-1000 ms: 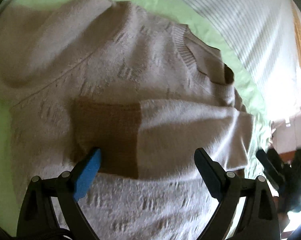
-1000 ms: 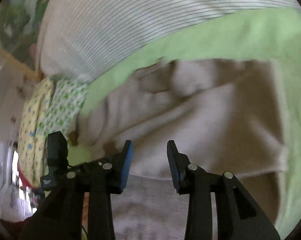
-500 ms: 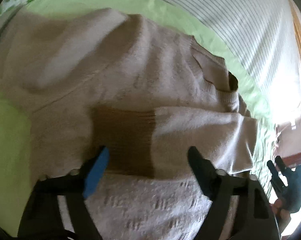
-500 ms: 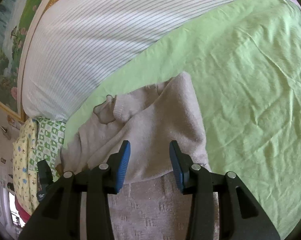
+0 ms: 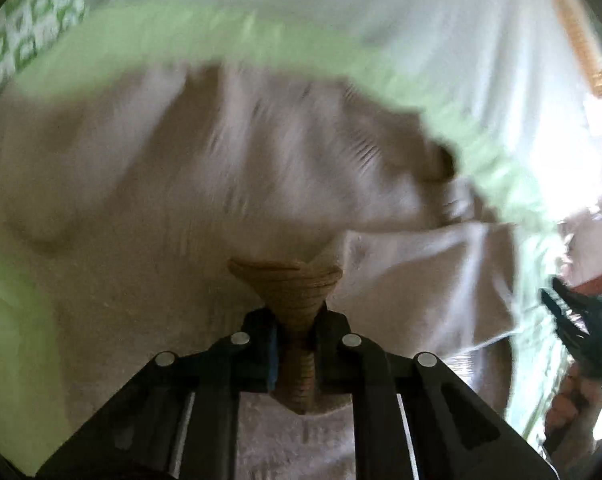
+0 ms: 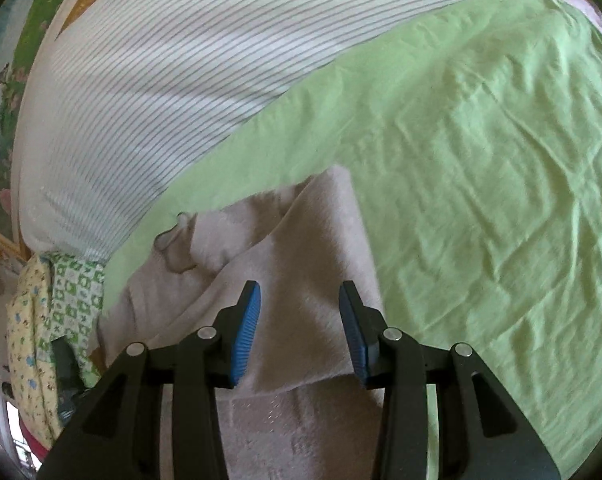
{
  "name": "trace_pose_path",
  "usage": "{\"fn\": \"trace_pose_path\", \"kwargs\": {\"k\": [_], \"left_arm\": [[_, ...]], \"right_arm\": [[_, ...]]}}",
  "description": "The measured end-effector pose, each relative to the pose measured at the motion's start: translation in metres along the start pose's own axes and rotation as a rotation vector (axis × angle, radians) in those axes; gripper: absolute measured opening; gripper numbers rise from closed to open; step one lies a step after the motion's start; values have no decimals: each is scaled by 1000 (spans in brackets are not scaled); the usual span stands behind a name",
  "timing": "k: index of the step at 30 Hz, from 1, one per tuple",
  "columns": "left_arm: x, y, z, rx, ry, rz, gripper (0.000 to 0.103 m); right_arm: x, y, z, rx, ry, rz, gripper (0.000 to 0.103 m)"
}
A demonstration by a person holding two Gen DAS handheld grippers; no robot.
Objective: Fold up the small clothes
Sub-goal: 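Grasp the other brown sleeve cuff with the left tool, then fold the held sleeve across the sweater body with the left tool, release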
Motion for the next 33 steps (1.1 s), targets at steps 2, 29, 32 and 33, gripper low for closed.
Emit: {"fn": "trace_pose_path", "kwargs": {"k": [2, 29, 32, 33], "left_arm": [[11, 3, -32, -32, 88, 26, 11], [5, -40, 34, 32, -8, -49, 22], [4, -55, 16, 36, 2, -82, 48], [4, -61, 7, 42, 14, -96, 51]], "right_arm": [[8, 5, -1, -15, 16, 1, 42], [20, 33, 78, -271, -134, -160, 11], [23, 28, 65, -291, -107, -125, 32], [25, 21, 55, -278, -80, -126, 37]]}}
Point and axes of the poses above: each gripper's, at about its wrist camera, not at the fingertips, and z roughly the way its jaws point, y to its right, x to its top, the point moved 9 cm from there along z, roughly the way its jaws point, and after that the axes turned 4 degrees about -z, right-handed, at the moved point
